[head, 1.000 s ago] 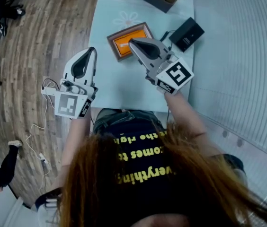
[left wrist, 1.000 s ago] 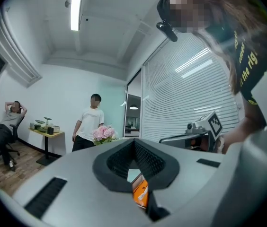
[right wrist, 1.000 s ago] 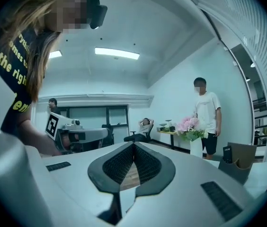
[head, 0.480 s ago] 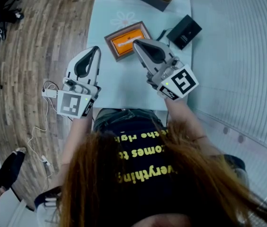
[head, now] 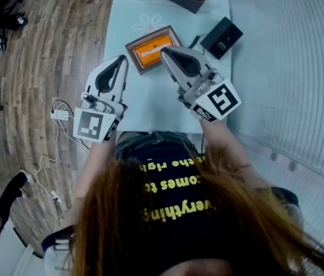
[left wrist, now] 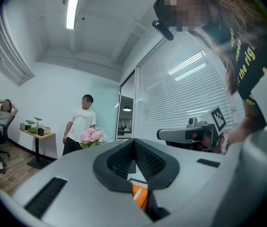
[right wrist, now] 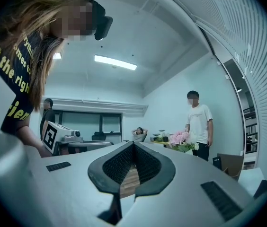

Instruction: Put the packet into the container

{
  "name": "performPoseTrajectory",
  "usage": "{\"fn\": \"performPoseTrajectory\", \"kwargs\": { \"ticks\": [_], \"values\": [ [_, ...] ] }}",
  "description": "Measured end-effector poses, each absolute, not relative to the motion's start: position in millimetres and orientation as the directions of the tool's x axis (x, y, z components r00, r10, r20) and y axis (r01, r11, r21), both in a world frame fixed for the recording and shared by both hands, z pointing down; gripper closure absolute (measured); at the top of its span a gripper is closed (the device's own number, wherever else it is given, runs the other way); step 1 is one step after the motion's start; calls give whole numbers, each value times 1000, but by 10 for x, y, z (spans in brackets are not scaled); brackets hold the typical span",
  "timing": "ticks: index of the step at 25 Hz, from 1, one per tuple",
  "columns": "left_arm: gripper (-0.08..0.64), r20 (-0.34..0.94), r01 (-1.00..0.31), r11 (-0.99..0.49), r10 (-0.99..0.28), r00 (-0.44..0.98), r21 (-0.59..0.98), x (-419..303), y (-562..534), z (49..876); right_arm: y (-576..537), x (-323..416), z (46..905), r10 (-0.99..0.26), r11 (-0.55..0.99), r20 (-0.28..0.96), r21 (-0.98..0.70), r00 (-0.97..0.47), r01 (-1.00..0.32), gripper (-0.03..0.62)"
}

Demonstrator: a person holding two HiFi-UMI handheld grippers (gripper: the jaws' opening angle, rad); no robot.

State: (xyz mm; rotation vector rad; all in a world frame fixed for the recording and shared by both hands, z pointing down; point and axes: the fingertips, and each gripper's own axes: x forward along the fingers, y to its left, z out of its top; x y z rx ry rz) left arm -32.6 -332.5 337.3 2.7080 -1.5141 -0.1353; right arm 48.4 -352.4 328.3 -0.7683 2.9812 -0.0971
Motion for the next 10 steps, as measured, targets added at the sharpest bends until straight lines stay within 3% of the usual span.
{"fn": "performPoseTrajectory", "kwargs": {
  "ticks": [10],
  "values": [
    [558, -63, -845, -529, -849, 525, 83, -265, -3343, 3346, -3486, 501, 3193, -490, 871, -52, -57, -870, -488, 569]
  ]
}}
